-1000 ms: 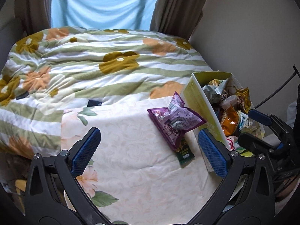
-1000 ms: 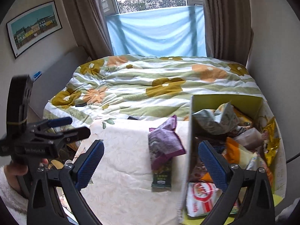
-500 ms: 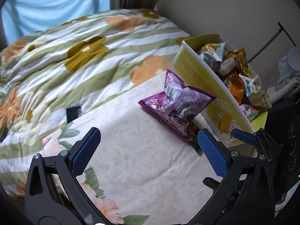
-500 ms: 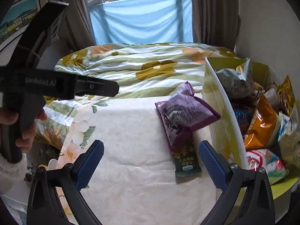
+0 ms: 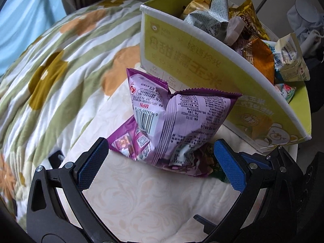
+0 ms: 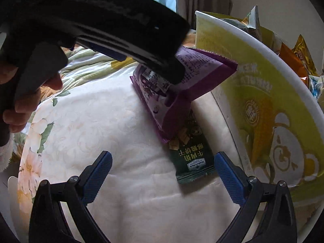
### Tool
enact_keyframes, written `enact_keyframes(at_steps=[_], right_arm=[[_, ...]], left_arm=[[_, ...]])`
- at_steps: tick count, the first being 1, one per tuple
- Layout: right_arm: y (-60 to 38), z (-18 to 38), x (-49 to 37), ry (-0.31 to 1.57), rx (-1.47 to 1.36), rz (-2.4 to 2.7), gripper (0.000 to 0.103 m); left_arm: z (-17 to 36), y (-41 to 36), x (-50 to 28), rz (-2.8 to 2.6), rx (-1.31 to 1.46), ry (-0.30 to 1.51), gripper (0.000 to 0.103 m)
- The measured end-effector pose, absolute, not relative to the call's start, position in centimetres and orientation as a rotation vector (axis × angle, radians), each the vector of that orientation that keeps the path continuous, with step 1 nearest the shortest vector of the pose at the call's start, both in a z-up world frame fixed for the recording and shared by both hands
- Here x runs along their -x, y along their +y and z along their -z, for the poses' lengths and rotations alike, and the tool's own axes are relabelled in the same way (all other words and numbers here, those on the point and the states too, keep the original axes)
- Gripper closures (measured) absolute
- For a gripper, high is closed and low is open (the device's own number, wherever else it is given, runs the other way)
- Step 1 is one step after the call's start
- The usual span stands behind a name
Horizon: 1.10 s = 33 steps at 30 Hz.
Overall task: Organize snacks
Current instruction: 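Grasp the purple bag with the left tool while the right tool moves toward the green cracker packet, then grasp the green cracker packet with the right tool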
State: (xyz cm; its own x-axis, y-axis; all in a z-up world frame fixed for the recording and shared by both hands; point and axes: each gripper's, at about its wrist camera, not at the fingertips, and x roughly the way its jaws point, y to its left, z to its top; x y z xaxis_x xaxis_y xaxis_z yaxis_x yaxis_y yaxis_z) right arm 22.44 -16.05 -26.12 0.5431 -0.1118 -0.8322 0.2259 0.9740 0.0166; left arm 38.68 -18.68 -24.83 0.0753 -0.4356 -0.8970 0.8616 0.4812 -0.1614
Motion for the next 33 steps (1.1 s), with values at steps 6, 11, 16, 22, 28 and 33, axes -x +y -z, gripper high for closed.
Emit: enact_keyframes(at_steps=[6,11,16,22,28,33], right_arm=[[-16.4,27.2,-23.9,0.974,-0.086,0.214,0.003],[-16.7,28.0,-25.0,0.990,-0.098,0.194,0.003],[-16.9,28.4,-25.8,1.007,-0.096,0.149,0.003],[-16.8,28.7,-26.2,1.037,-0.070,0.073,0.003],[-16.9,29.0,-25.4,1.051,-0.046,0.049,0.006],[-17.6,28.7,-24.9,1.046,-0.042,0.048,0.016]], left_arm=[[27.0,-20.0,-39.9,1.053,-0.458,1.135,0.001],[27.7,-19.9,-40.7,1.088,-0.413,1.131,0.001],[27.9,-19.6,-41.3,1.106,-0.385,1.127,0.009],[27.6,-19.4,-41.5,1.100,-0.382,1.116,0.024],[26.7,-18.4,-41.3,1.083,-0.377,1.091,0.038],[26.4,-17.6,-41.6,1.063,-0.365,1.088,0.041]])
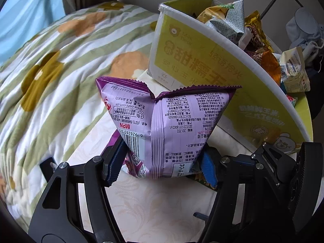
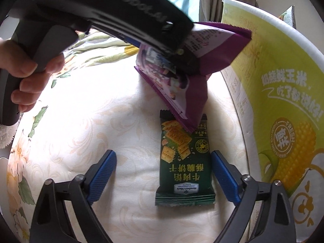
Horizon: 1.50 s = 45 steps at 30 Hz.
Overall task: Organize snacks
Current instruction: 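Grasp the green cracker packet with the right tool, then carry both bags over the box and open both tools to drop them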
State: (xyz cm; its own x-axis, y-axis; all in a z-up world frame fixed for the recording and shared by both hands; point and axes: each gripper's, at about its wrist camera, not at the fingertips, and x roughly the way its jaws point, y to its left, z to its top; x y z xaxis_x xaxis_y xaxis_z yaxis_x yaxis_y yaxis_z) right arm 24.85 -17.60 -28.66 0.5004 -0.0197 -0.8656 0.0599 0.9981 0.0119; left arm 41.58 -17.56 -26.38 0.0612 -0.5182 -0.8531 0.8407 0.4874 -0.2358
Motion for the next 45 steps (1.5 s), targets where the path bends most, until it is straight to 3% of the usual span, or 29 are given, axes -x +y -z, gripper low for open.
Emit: enact_keyframes(at_steps=[8,20,22,31,39,45], right_arm=[[-19.5,27.7,-25.2,1.046,-0.047,0.071,0.046],[-19.6,27.2,-24.4,1.036,-0.050,0.088,0.048],[-19.7,27.3,-24.6,1.036,-0.049,0.084,0.063],[-18.9,25.2,-24.3,1.007,-0.045,0.049,0.063],[-19.6,15.5,-22.7,0.897,-0.086,-0.031,0.063],[-24.2,8.6,-21.5,0.811,-0.131,-0.037,0.063]], left_arm=[[25.9,-15.5,-41.9,1.008,-0.318,1.090,0.042],[24.9,-10.6,-40.6,0.885,-0.236,1.105,0.042],[24.6,-9.6,-40.3,0.857,-0.212,1.116,0.042],[20.1,-5.7,-38.7,0.742,-0.108,1.078,0.042],[11.7,-5.3,-36.5,0.676,-0.075,0.970,0.042],[6.8,-9.3,-34.0,0.671,-0.052,0.905,0.042]])
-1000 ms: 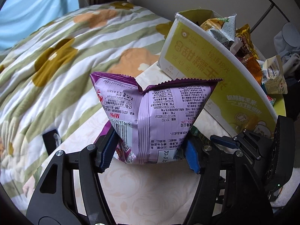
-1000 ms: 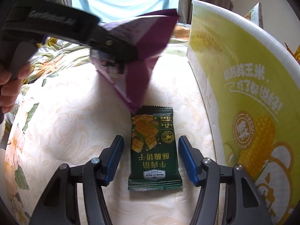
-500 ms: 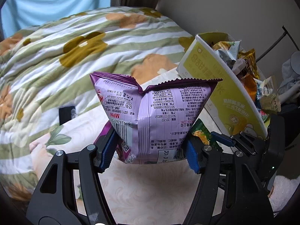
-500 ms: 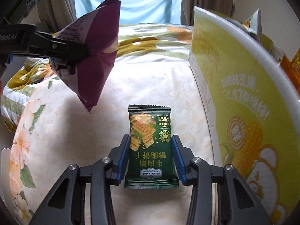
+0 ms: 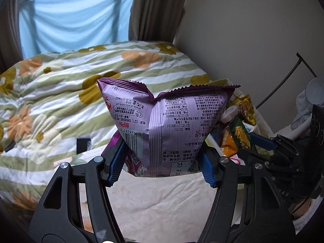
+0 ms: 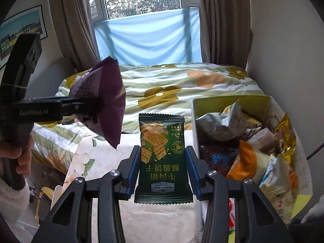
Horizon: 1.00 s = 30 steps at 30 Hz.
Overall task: Organize snacks
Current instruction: 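Carry both bags over the box and open both tools to drop them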
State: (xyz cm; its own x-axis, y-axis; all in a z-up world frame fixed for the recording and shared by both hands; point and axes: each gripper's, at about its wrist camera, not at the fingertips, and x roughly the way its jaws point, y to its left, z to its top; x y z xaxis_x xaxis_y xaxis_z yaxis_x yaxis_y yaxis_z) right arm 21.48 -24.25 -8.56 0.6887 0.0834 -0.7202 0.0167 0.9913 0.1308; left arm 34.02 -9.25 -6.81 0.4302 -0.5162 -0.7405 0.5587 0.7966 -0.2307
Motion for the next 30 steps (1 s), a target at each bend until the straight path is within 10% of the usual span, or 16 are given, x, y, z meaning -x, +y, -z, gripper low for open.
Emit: enact_keyframes(at_steps=[19,22,30], right_arm=[[-44.5,4.6,-19.6,0.777,-0.174,0.041,0.063],[-45.8,5.1,-19.8,0.784,-0.177,0.007,0.063],[-46.7,5.8,-20.6,0.778,-0.163,-0.082,0.063]], left_arm=[[7.9,-31.9,-28.4,0.709,-0.024,0.982,0.041],[8.9,-32.0,-28.3,0.645,-0.009,1.007,0.002],[9.5,-29.4,-27.1,0.541,0.075,0.997,0.001]])
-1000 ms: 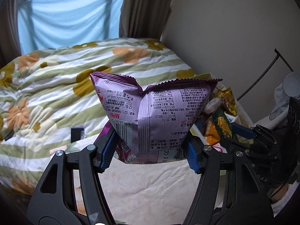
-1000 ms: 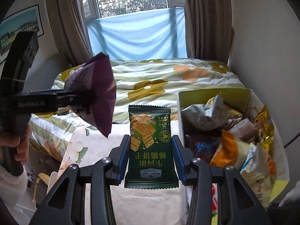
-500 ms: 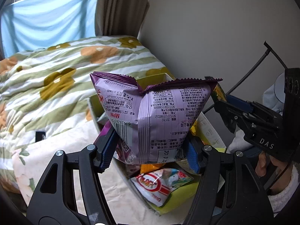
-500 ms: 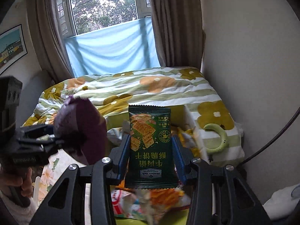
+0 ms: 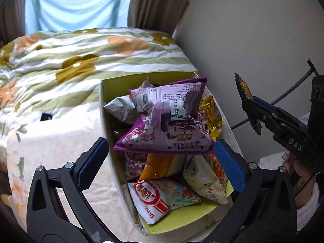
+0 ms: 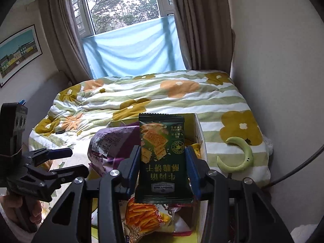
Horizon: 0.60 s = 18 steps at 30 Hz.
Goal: Organize snacks
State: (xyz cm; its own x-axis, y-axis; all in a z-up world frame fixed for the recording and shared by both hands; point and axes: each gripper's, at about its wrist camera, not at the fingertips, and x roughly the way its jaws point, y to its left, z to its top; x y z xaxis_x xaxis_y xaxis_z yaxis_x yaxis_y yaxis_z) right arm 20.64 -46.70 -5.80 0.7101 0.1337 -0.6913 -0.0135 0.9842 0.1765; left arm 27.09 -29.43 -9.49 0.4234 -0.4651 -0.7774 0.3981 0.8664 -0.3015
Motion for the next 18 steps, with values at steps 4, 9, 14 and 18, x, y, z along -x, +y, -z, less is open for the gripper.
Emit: enact_keyframes(at_steps=[4,9,14,18], right_arm=[[-47.1,5.3,-21.5,0.761,-0.143,-0.115,0.063],[-48.0,5.0,-24.5,0.796,-0.109,-0.145,0.063],[-48.9,6.6,-27.5,0.871,-0.162,-0.190,0.061],[-49.4,7.5,-28.1,0.892,-0.247,-0.223,0.014]], left_arm=[[8.5,-28.6,-26.4,0.504,0.070,0.966,0.001],[7.5,-28.1,-26.2,0.467,0.088,0.950,0.001],[7.2,-27.9,-26.1,0.408,0.073,0.955,0.001],[7.6,-27.5,-25.5,0.374,0.050,0.960,0.001]])
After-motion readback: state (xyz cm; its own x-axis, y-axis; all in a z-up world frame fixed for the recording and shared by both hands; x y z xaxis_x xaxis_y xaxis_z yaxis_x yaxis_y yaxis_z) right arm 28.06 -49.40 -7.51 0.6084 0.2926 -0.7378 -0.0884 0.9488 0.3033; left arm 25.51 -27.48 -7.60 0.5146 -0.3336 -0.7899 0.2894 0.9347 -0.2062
